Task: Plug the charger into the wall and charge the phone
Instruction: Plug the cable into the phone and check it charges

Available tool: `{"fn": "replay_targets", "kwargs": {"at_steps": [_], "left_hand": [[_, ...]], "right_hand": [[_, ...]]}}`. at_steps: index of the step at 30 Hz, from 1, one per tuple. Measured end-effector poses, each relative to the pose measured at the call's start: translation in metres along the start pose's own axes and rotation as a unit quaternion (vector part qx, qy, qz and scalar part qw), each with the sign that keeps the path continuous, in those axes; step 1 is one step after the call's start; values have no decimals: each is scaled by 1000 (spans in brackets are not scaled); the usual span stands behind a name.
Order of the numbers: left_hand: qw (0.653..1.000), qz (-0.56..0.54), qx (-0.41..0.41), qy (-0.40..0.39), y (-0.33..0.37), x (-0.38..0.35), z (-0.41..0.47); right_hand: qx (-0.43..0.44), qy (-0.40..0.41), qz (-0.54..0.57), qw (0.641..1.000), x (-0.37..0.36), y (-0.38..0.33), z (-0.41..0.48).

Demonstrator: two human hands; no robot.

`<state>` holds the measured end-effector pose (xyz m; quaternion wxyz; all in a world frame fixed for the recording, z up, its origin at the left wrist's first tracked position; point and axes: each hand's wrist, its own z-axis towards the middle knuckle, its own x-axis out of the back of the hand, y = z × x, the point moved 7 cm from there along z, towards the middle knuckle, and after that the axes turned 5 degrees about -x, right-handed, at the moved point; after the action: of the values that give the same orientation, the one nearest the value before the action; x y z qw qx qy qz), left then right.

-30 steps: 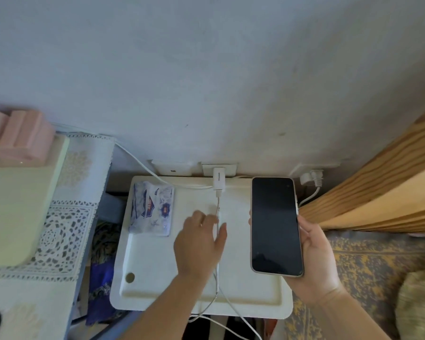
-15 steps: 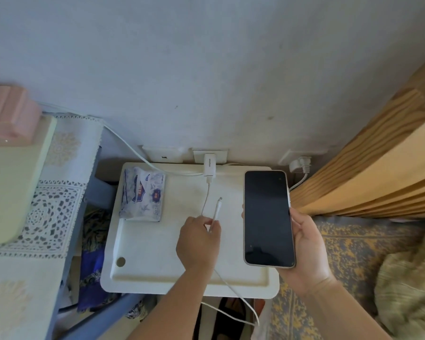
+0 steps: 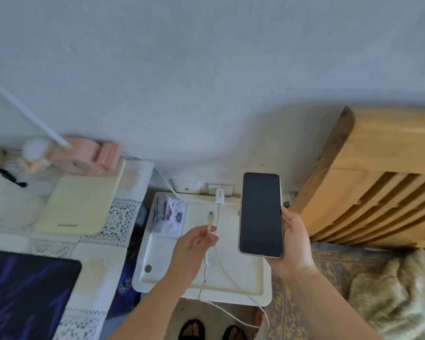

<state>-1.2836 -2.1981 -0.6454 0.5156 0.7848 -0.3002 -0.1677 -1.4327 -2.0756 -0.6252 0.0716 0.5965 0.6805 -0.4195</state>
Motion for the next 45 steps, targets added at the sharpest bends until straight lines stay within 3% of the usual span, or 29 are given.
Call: {"fn": "replay_targets", "kwargs": {"at_steps": [10,17,29,39,45], "left_hand": [[990,22,-72,-118,84,14,-89],[970,26,-136,-202,126,29,-173],[963,-9,-188,-194,180,34,-280],[952,-21,-222,-209,225,19,-330],[955,-47,-211,-204,233,15,-341]], "right_hand": [[91,-25,-33,995,-78,-30,-82],[143,-46,-12,989,-119,-14,-154],[199,-101,-33,974,-183,-19,-267],[215,-200,-45,955,-226,-37,-327],[220,-216,-61,949,-229,-39,-344]]}}
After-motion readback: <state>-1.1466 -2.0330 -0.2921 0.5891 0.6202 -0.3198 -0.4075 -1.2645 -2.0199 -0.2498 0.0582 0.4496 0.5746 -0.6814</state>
